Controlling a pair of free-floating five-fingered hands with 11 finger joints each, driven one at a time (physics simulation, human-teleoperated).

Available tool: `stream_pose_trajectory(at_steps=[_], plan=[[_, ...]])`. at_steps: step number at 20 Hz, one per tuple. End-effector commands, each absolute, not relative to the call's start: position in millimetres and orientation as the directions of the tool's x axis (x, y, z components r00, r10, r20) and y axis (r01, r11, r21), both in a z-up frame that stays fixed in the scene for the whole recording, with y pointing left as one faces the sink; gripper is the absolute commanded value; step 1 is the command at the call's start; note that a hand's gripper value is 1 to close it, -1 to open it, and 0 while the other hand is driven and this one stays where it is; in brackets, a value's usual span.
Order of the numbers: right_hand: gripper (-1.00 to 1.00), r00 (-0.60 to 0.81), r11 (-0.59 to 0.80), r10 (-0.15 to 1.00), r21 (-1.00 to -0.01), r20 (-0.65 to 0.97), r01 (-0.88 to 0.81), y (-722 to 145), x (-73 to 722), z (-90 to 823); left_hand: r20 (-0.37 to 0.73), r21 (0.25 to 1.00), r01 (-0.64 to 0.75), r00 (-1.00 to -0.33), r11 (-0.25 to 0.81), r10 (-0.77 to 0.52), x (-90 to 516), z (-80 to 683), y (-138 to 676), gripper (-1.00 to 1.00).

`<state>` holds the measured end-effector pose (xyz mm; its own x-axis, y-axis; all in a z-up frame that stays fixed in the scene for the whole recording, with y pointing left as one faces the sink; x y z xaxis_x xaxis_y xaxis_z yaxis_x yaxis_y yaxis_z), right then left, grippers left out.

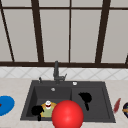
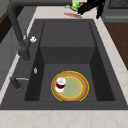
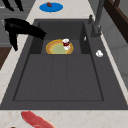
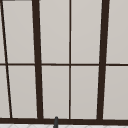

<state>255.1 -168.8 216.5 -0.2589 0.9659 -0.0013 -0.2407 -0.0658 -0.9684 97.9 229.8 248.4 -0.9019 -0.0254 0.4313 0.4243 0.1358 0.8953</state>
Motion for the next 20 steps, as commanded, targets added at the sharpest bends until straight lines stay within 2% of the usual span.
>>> stream_pose_trajectory(at_steps=[1, 12, 20], plan=[[-1.0, -0.246, -0.048, 0.969, -0.969, 0.013, -0.241, -160.6, 286.1, 209.5, 0.431, 0.895, 0.424, -0.902, 0.136, -0.025, 97.9, 248.4, 229.8, 0.0], [-1.0, -0.244, -0.065, 0.97, -0.98, -0.017, -0.19, -125.6, 374.2, 215.4, 0.43, 0.896, 0.423, -0.902, 0.137, -0.026, 98.0, 248.3, 229.7, 0.0], [-1.0, -0.258, -0.073, 0.965, -0.993, -0.048, -0.092, -106.6, 411.5, 248.4, 0.43, 0.896, 0.423, -0.902, 0.137, -0.027, 98.0, 248.3, 229.7, 0.0]])
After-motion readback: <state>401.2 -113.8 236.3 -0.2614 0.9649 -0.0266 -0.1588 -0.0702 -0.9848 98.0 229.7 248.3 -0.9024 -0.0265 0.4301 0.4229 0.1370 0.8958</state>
